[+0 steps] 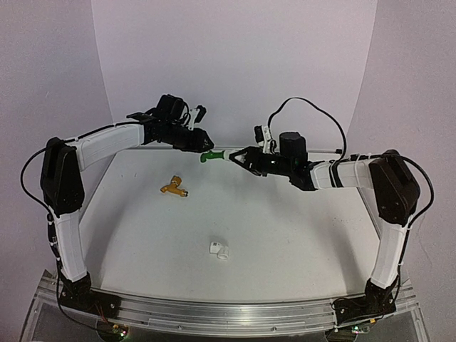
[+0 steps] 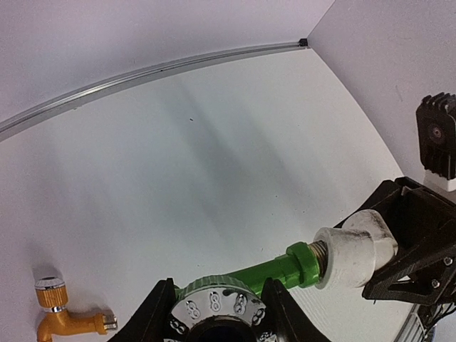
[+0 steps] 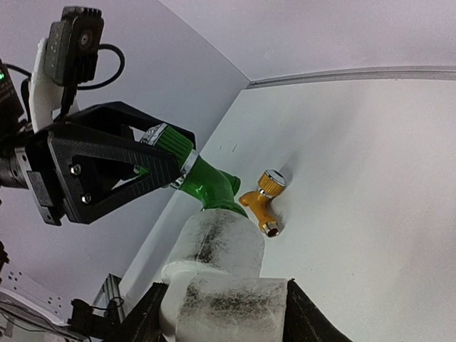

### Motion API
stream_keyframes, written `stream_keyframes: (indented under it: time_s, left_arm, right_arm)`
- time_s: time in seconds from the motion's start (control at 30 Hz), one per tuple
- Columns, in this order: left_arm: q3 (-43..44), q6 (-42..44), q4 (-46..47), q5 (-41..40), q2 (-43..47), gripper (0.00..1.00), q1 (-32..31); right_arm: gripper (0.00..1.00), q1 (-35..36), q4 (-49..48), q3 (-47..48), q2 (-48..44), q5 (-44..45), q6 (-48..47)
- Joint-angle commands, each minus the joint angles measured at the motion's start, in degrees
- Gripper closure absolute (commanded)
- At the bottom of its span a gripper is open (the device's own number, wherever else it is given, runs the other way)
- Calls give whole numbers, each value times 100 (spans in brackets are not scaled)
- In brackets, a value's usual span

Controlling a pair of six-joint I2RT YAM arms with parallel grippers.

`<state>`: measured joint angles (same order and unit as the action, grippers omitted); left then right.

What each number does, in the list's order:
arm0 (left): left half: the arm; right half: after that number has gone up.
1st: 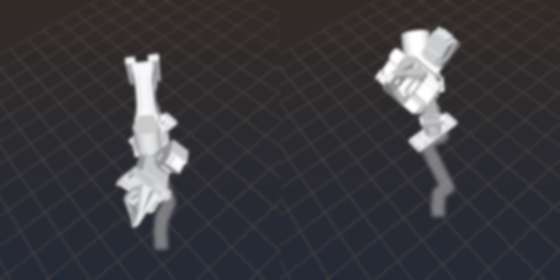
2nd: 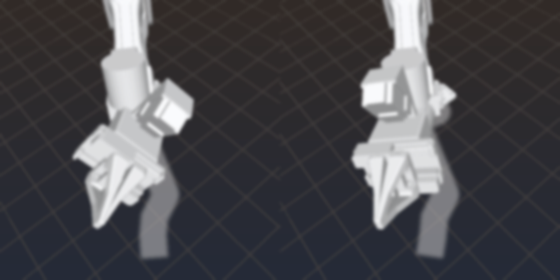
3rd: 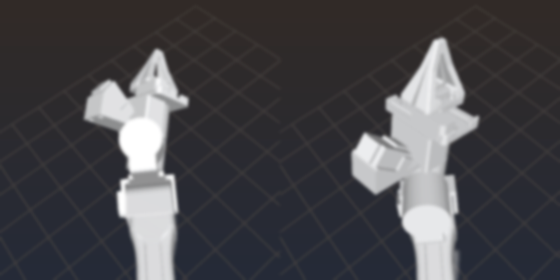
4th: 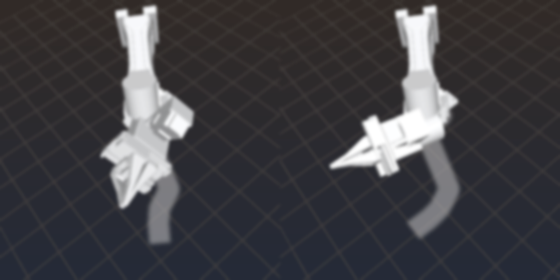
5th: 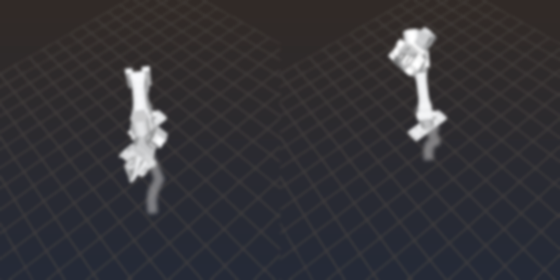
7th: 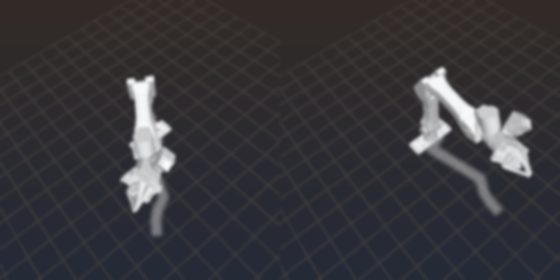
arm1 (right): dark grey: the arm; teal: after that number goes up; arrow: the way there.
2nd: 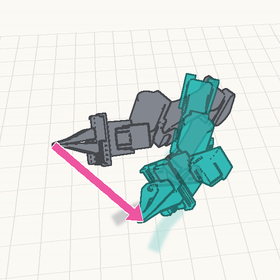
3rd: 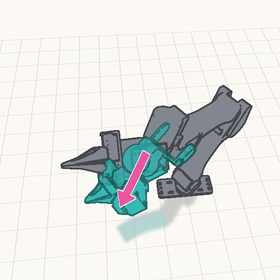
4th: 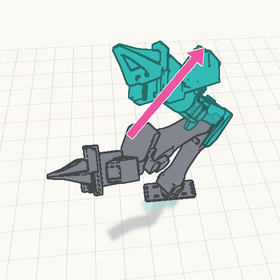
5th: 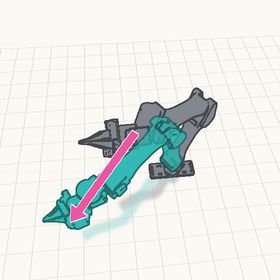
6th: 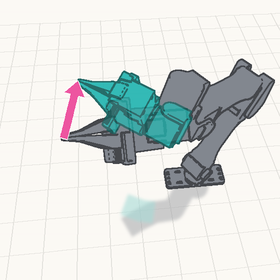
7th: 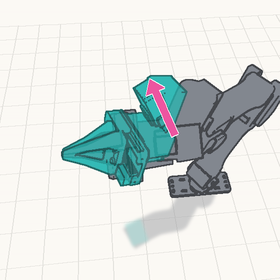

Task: Install the water faucets
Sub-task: Place the water faucet at the center of the board.

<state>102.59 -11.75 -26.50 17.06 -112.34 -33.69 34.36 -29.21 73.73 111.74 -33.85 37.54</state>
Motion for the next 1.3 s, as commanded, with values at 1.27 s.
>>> stream_keyframes:
  time_s: [1.27]
  left_arm:
    - [-1893, -1372, -1731, 403, 434, 98, -63]
  right_arm:
    - [100, -131, 2060, -1578, -2523, -756, -4909]
